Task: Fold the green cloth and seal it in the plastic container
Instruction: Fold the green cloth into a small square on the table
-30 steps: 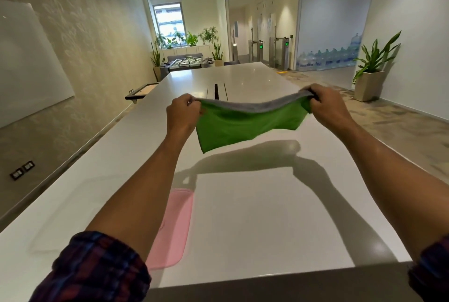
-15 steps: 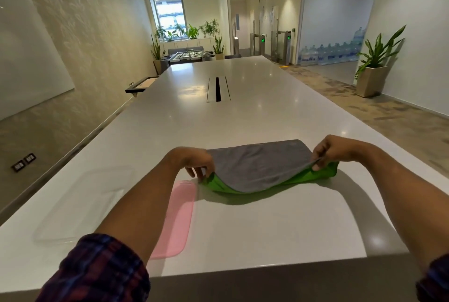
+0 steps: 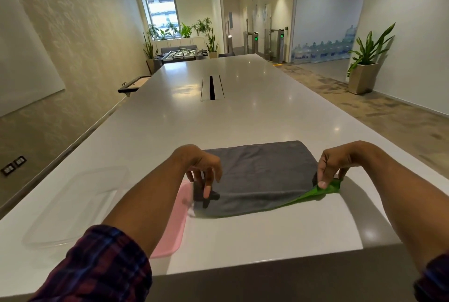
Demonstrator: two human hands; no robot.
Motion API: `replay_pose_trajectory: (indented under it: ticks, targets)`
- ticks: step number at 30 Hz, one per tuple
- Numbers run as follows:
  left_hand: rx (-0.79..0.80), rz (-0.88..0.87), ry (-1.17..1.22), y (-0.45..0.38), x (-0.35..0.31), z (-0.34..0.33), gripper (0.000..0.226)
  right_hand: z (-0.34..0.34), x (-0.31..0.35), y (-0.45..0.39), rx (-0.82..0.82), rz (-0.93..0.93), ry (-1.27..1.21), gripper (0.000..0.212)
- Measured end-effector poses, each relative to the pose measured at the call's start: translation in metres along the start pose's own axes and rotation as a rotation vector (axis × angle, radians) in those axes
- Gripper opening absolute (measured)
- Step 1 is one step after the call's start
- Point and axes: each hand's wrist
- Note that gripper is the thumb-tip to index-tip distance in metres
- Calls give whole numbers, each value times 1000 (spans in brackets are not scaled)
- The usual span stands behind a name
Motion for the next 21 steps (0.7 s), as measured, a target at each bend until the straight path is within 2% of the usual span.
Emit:
replay_pose_trajectory:
  ticks: [3, 6, 8, 10, 12, 14, 17, 21]
  targets:
    - [132, 65, -134, -1, -4, -1, 40, -2, 3, 2, 90, -68, 25, 47]
    - [128, 40, -187, -6, -10, -2, 45, -3, 4, 3, 59, -112, 31, 44]
    - [7, -63, -203, -10, -16, -1, 44, -2, 5, -4, -139, -87, -8, 44]
    - [-223, -228, -238, -14, -22, 0, 35, 2, 5, -17, -416, -59, -32, 44]
    - [-443, -336, -244, -17, -28, -2, 32, 0, 7, -30, -642, -133, 46, 44]
    - [-522, -380, -216, -22, -35, -9, 54, -9, 10, -37, -761, -245, 170, 49]
    - [-459, -341, -262, -28, -46, -23, 96, -20, 19, -46, -765, -271, 142, 46]
    - [-353, -234, -301, -44, -53, -43, 106, -26, 28, -53, -788, -246, 14, 23]
Point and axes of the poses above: each hand's wrist, its own y-axis away from the middle knuckle, its own z-axis out of the back of the hand, x = y × z, and after that the axes turned 1 degree about x, right-handed
